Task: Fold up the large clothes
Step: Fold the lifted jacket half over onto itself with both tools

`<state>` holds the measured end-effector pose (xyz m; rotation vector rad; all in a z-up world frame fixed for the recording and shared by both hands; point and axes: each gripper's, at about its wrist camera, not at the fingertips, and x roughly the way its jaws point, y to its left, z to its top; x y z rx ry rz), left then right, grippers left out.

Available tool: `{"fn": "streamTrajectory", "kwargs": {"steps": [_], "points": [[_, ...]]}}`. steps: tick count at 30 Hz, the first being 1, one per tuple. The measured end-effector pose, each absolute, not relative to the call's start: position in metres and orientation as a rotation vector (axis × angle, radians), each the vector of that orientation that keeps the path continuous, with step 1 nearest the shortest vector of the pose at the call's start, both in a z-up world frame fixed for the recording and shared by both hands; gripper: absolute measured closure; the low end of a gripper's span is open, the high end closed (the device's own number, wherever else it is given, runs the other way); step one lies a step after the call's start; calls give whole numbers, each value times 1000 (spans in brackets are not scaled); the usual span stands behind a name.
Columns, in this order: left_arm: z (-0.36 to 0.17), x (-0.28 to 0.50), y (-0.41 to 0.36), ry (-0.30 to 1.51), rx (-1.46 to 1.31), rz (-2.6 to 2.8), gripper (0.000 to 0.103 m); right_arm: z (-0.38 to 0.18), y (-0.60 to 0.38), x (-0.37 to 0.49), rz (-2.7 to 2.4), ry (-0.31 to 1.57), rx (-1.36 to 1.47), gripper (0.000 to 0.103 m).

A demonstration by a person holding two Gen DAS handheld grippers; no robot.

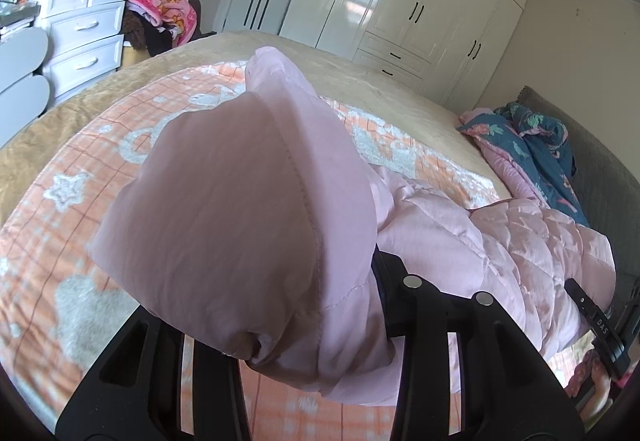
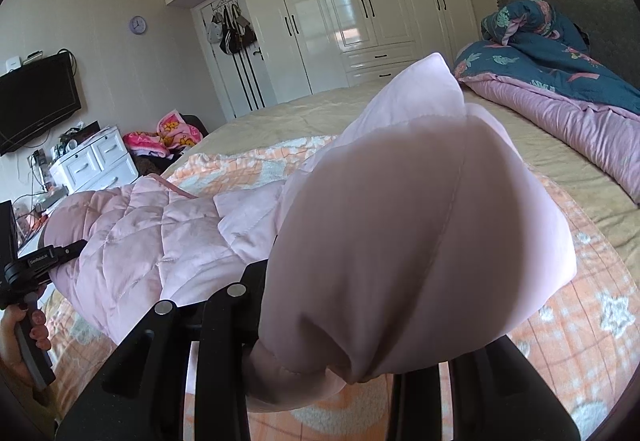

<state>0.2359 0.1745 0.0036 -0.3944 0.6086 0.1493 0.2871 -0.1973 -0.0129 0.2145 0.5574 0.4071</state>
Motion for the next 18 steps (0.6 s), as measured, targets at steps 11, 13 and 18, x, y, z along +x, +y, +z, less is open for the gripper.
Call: {"fn": "streamTrajectory", "kwargs": {"steps": [11, 13, 18], "points": [[-3, 183, 166, 656, -370, 147, 72, -17, -214, 235, 396, 619, 240, 73], [-5, 175, 164, 665, -366, 145, 72, -18, -217, 227, 390, 630, 248, 73], [-10, 159, 162, 681, -365, 150, 71, -22, -223, 208, 374, 664, 276, 72]]}}
